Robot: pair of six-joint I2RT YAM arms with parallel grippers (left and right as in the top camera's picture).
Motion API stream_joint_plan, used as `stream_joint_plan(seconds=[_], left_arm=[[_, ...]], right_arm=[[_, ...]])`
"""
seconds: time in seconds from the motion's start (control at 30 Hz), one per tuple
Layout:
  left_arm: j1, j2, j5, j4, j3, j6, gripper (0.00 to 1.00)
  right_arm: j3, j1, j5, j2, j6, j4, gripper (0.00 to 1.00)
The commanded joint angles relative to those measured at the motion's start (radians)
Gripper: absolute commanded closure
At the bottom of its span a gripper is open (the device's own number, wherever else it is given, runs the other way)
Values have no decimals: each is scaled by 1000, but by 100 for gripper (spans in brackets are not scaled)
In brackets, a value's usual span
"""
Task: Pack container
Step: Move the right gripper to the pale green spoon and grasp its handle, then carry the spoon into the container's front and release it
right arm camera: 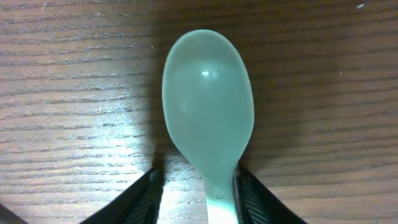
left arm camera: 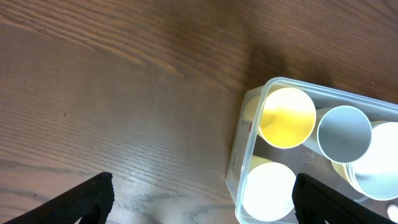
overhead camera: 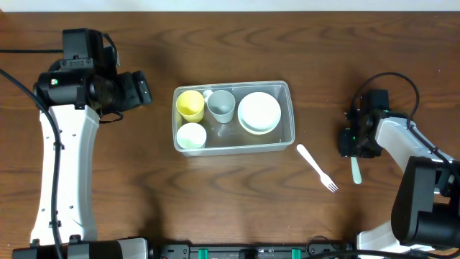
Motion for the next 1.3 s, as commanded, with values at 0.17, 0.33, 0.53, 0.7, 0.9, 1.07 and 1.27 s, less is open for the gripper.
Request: stream_joint_plan(seconds=[0.17, 0.33, 0.53, 0.7, 0.9, 1.07, 1.27], left_arm=[[2, 7, -8, -10, -9, -13, 8], [2, 7, -8, -10, -9, -13, 8], [2, 7, -8, -10, -9, -13, 8], [2, 7, -8, -16, -9, -13, 8], [2, 7, -8, -18, -9, -13, 8], [2, 7, -8, -18, -9, -13, 8], [2, 7, -8, -16, -9, -13, 8]], right_arm=[[-66, -3, 2, 74, 13, -9, 68], [-66, -3, 2, 74, 13, -7, 72], [-66, -3, 2, 74, 13, -3, 76], [-66, -3, 2, 74, 13, -1, 82], [-66, -3, 3, 74, 13, 8, 89], [-66, -3, 2, 74, 21, 22, 99], [-43, 7, 2, 66, 84, 59, 99]])
